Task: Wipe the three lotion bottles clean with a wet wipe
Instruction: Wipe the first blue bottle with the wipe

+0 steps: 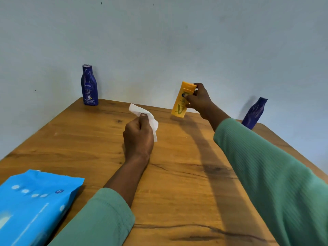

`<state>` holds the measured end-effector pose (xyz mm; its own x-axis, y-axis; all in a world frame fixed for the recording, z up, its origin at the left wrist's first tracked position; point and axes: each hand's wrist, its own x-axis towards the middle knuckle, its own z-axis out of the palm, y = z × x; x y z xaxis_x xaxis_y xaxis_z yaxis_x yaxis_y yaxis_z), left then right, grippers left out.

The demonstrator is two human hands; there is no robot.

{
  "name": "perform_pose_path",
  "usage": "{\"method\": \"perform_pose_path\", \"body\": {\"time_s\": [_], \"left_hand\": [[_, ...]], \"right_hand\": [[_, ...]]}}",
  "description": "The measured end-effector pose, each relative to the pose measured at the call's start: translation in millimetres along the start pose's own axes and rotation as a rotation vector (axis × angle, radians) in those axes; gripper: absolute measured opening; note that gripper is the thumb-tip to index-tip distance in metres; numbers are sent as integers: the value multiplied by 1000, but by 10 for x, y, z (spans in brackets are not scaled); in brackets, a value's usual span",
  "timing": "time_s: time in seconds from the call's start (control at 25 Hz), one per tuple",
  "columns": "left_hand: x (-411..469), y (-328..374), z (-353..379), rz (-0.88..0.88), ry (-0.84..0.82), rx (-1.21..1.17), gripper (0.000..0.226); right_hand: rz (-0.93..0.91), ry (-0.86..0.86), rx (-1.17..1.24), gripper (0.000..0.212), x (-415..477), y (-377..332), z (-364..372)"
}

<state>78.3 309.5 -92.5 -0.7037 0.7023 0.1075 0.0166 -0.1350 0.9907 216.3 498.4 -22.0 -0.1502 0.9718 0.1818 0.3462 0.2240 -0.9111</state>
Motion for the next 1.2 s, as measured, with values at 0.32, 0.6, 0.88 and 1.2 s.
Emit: {"method": "perform_pose_path", "body": {"time_s": [0.32, 0.6, 0.88, 1.2], "left_hand": [[43, -77, 42, 77, -16, 105, 36], [21, -74, 50, 105, -67, 160, 28], [-102, -81, 65, 422, -139, 362, 39], [-762, -23, 946, 846, -391, 606, 26]], "right_hand": [[119, 25, 102, 34, 466, 153, 223], [122, 31, 22, 40, 483, 241, 176], [32, 148, -70, 51, -98, 486, -184], [223, 564, -168, 55, -611, 1148, -1495]]}}
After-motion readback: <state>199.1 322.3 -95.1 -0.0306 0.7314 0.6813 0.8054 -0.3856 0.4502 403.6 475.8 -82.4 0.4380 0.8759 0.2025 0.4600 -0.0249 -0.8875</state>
